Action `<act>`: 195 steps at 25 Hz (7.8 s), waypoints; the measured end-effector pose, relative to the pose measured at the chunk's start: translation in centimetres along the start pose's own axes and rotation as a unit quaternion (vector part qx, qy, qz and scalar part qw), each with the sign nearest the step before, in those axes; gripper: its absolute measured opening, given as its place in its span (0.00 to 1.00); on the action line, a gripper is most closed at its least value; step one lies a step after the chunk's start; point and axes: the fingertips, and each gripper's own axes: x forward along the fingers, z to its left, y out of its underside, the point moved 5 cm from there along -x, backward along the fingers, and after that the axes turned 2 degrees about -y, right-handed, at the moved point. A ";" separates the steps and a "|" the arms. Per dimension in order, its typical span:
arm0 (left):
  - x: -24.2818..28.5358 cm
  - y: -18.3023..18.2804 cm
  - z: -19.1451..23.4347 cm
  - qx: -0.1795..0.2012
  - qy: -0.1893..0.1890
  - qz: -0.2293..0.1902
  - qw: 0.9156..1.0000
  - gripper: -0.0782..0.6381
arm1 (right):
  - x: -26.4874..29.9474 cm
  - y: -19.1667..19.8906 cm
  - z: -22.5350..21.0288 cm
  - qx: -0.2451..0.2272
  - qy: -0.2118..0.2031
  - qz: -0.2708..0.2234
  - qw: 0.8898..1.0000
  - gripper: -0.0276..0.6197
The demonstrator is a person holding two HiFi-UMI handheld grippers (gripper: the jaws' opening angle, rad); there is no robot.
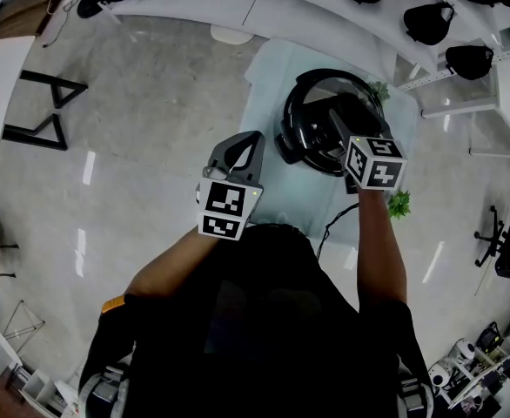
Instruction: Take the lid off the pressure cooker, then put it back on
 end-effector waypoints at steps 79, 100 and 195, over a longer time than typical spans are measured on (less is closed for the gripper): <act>0.9 0.3 -4.0 -0.004 0.033 0.007 0.999 0.12 | 0.7 -0.6 -0.1 0.027 0.070 0.011 0.997 0.49; 0.9 0.2 -3.4 0.000 0.034 0.009 0.999 0.12 | 0.6 -0.4 0.4 -0.034 -0.025 0.012 0.999 0.49; -17.6 7.3 -28.9 0.026 -0.098 -0.066 0.993 0.12 | -30.8 17.7 10.3 -0.124 -0.182 -0.114 0.969 0.36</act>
